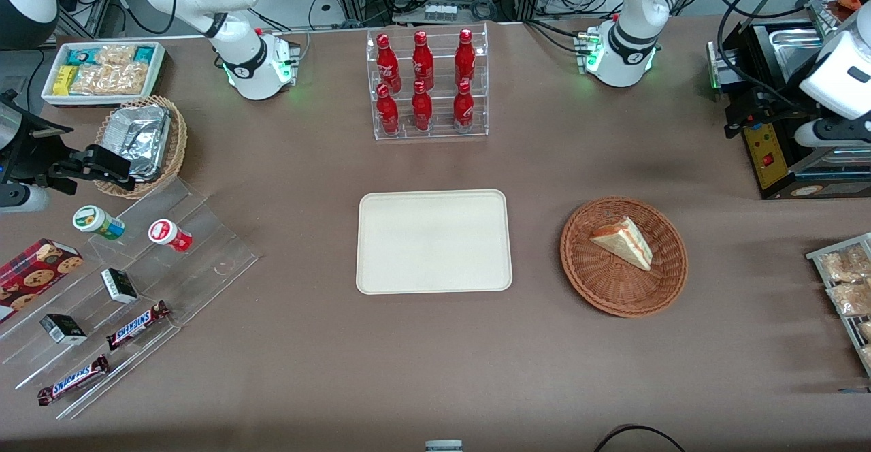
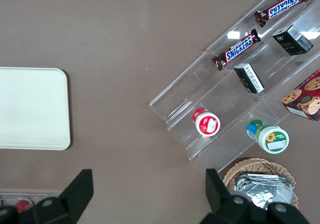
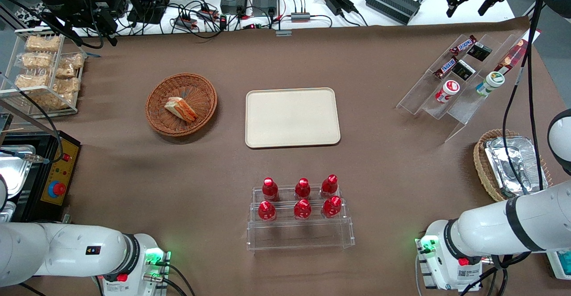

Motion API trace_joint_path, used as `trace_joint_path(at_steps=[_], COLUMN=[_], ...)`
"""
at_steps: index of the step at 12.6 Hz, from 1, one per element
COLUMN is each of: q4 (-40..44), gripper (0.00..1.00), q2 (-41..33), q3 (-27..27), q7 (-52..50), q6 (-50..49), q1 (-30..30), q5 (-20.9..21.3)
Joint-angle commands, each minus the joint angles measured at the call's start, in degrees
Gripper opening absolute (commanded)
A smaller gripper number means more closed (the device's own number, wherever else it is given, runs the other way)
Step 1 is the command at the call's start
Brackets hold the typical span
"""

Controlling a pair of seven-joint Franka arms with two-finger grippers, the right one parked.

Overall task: Place sandwich from basket to tray
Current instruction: 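Move the left gripper over the basket and lower it to the sandwich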

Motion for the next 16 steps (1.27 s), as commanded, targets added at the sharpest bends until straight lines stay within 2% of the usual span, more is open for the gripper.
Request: trace_joint_path(at_steps=[1,5,10,14,16], q4=[0.9,0.9,-1.2,-2.1,-5.8], gripper=[1.00,1.00,1.00,1.00,1.00], q2=[0.9,2.3,8.7,17.2,18.3], q3=[-1.4,-1.4,-1.4,-1.4,-1.4], q7=[1.0,-1.1,-19.7,-35.2,-40.4], q6=[-0.6,0.0,7.7,14.1,19.4], q1=[0.4,0.4,0.4,0.4,0.4], q5=[0.3,1.1,1.1,-0.6,-0.7])
